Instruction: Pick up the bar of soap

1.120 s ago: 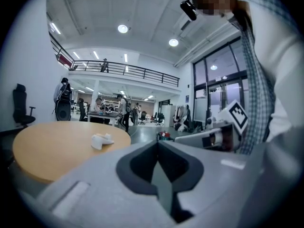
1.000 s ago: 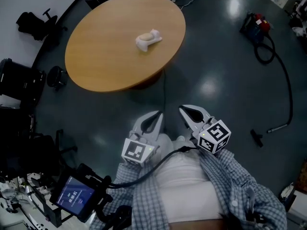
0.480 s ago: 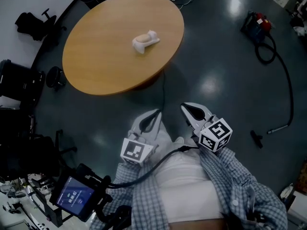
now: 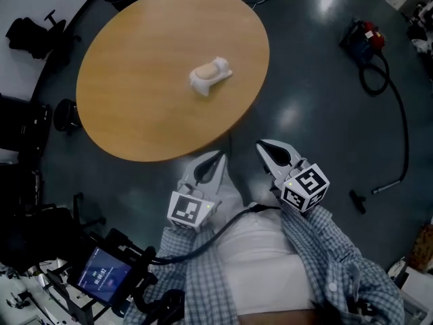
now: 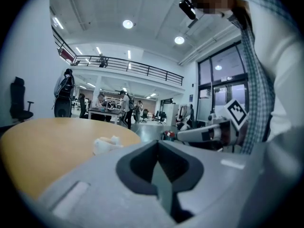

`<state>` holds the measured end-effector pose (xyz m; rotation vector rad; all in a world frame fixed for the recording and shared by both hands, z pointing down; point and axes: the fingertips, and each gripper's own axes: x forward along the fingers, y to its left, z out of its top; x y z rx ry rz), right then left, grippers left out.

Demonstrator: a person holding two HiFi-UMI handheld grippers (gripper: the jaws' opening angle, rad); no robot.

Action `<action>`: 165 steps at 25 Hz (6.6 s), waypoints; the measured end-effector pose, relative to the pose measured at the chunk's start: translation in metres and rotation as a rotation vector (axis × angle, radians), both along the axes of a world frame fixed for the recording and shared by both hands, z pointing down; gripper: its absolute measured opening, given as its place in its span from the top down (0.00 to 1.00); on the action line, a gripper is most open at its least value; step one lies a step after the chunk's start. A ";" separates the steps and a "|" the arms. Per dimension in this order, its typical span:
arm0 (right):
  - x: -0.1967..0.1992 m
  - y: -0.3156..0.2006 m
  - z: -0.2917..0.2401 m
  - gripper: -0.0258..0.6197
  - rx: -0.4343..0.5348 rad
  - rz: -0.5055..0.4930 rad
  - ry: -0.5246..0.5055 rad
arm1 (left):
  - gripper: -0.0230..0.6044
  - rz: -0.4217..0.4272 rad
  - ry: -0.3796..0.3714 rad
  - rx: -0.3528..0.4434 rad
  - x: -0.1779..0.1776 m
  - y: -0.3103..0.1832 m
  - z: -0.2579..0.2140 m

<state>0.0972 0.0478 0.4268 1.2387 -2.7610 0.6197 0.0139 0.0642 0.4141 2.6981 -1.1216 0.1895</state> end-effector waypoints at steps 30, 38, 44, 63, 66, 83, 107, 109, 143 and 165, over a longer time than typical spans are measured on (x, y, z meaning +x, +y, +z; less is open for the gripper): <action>-0.106 -0.236 0.115 0.57 0.348 -1.316 1.087 | 0.97 -0.310 0.040 -0.150 -0.118 -0.188 0.038; -0.114 -0.237 0.151 0.55 0.450 -1.642 1.246 | 0.97 -0.388 0.038 -0.166 -0.131 -0.188 0.045; -0.120 -0.236 0.154 0.55 0.455 -1.661 1.193 | 0.97 -0.420 0.046 -0.178 -0.136 -0.185 0.049; -0.117 -0.248 0.084 0.55 0.225 -1.148 0.822 | 0.97 -0.304 0.062 -0.136 -0.120 -0.201 0.033; -0.115 -0.250 0.062 0.55 0.167 -0.967 0.650 | 0.97 -0.263 0.052 -0.124 -0.114 -0.207 0.030; -0.084 -0.245 -0.003 0.55 -0.200 -0.184 -0.347 | 0.97 -0.123 0.032 -0.093 -0.081 -0.218 0.023; -0.087 -0.244 0.001 0.55 -0.241 -0.161 -0.347 | 0.97 -0.120 0.034 -0.103 -0.078 -0.218 0.020; -0.087 -0.244 0.002 0.55 -0.243 -0.160 -0.346 | 0.97 -0.116 0.045 -0.080 -0.078 -0.218 0.023; -0.078 -0.244 0.007 0.55 -0.254 -0.144 -0.333 | 0.97 -0.100 0.026 -0.116 -0.077 -0.212 0.024; -0.080 -0.244 0.005 0.55 -0.249 -0.155 -0.350 | 0.97 -0.111 0.031 -0.074 -0.079 -0.214 0.029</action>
